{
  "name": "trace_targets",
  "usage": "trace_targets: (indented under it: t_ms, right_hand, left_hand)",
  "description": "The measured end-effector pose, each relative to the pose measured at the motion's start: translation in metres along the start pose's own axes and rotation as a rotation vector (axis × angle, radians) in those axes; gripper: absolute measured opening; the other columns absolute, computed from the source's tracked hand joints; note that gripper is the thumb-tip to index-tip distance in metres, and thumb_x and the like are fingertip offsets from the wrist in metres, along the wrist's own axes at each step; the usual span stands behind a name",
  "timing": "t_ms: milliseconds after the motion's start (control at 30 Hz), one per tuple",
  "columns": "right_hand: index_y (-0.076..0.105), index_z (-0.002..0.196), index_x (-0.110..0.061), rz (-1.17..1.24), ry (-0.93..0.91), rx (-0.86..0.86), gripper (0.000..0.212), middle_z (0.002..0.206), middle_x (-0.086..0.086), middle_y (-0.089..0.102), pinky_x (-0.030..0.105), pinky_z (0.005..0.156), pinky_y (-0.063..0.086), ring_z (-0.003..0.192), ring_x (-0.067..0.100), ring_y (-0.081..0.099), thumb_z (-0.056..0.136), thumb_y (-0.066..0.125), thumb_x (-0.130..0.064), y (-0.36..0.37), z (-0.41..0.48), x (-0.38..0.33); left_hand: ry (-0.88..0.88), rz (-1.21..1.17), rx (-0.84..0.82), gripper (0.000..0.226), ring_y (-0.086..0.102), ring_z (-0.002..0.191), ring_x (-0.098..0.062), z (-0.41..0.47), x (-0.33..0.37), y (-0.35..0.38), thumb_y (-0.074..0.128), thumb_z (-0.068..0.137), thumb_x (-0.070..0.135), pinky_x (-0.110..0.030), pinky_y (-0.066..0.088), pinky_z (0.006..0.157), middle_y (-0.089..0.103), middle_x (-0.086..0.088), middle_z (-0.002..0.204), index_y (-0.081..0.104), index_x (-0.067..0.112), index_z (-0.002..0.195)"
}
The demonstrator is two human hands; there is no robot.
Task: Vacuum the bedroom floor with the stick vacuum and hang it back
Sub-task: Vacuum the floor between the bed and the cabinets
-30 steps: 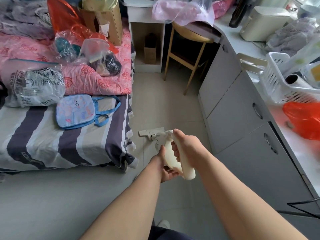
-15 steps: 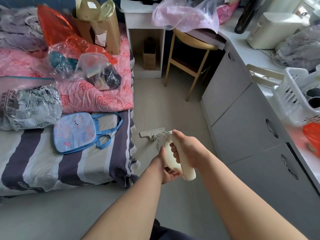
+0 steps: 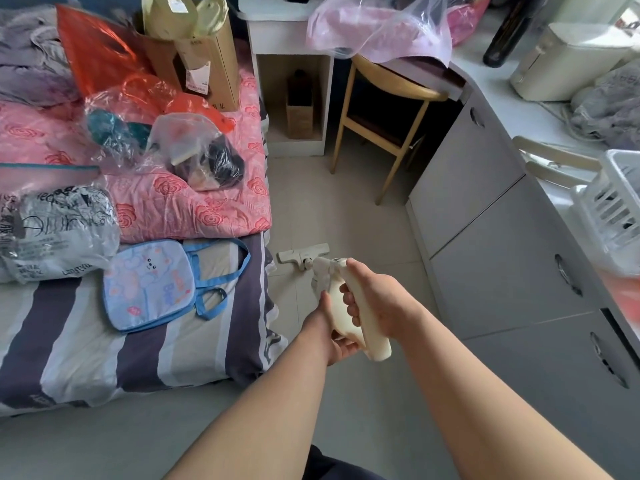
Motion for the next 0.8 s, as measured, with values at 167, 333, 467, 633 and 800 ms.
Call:
trace_targets:
  t_ms: [167,333,467,633,800]
  right_hand:
    - [0.062,0.079,-0.01,-0.018,0.0,-0.013,0.039,0.063,0.002,0.052,0.028,0.054,0.039,0.051,0.019,0.045,0.088,0.058,-0.048,0.003,0.003,-0.002]
    - [0.063,0.079,-0.009,-0.025,0.004,-0.009,0.042,0.063,0.002,0.053,0.026,0.052,0.039,0.05,0.02,0.046,0.089,0.058,-0.049,-0.002,-0.004,0.008]
    - [0.063,0.08,-0.008,-0.027,0.011,-0.016,0.041,0.062,0.002,0.052,0.026,0.052,0.038,0.049,0.019,0.045,0.09,0.058,-0.048,-0.012,-0.019,0.018]
    - [0.062,0.081,-0.007,-0.03,0.009,-0.03,0.04,0.061,0.002,0.051,0.027,0.051,0.037,0.048,0.019,0.044,0.09,0.058,-0.046,-0.029,-0.043,0.036]
    - [0.061,0.081,-0.006,-0.018,0.019,-0.029,0.04,0.059,0.003,0.05,0.028,0.051,0.036,0.048,0.019,0.043,0.09,0.057,-0.045,-0.046,-0.068,0.06]
  left_hand:
    - [0.006,-0.011,-0.001,0.05,0.067,0.084,-0.031,0.006,0.003,-0.003,0.051,0.095,0.056,-0.054,0.053,0.091,0.066,-0.017,0.09,0.061,0.007,0.097]
    - [0.0,-0.003,-0.001,0.051,0.067,0.084,-0.03,0.005,-0.01,-0.004,0.049,0.095,0.058,-0.054,0.053,0.092,0.065,-0.016,0.091,0.062,0.008,0.098]
    - [0.001,-0.002,-0.02,0.051,0.067,0.085,-0.031,-0.001,-0.029,-0.003,0.047,0.096,0.058,-0.054,0.054,0.087,0.067,-0.017,0.094,0.062,0.01,0.098]
    - [0.007,-0.017,-0.047,0.053,0.067,0.08,-0.03,-0.014,-0.062,-0.003,0.049,0.094,0.06,-0.05,0.056,0.07,0.068,-0.018,0.093,0.062,0.009,0.103]
    - [0.021,-0.046,-0.056,0.055,0.067,0.083,-0.032,-0.029,-0.102,-0.005,0.053,0.092,0.06,-0.052,0.055,0.079,0.067,-0.019,0.095,0.062,0.006,0.098]
Point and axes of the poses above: each hand's wrist, its own z-axis towards the middle knuckle, its own y-axis out of the palm, x = y × z, the point moved 5 cm from there along z, towards the middle knuckle
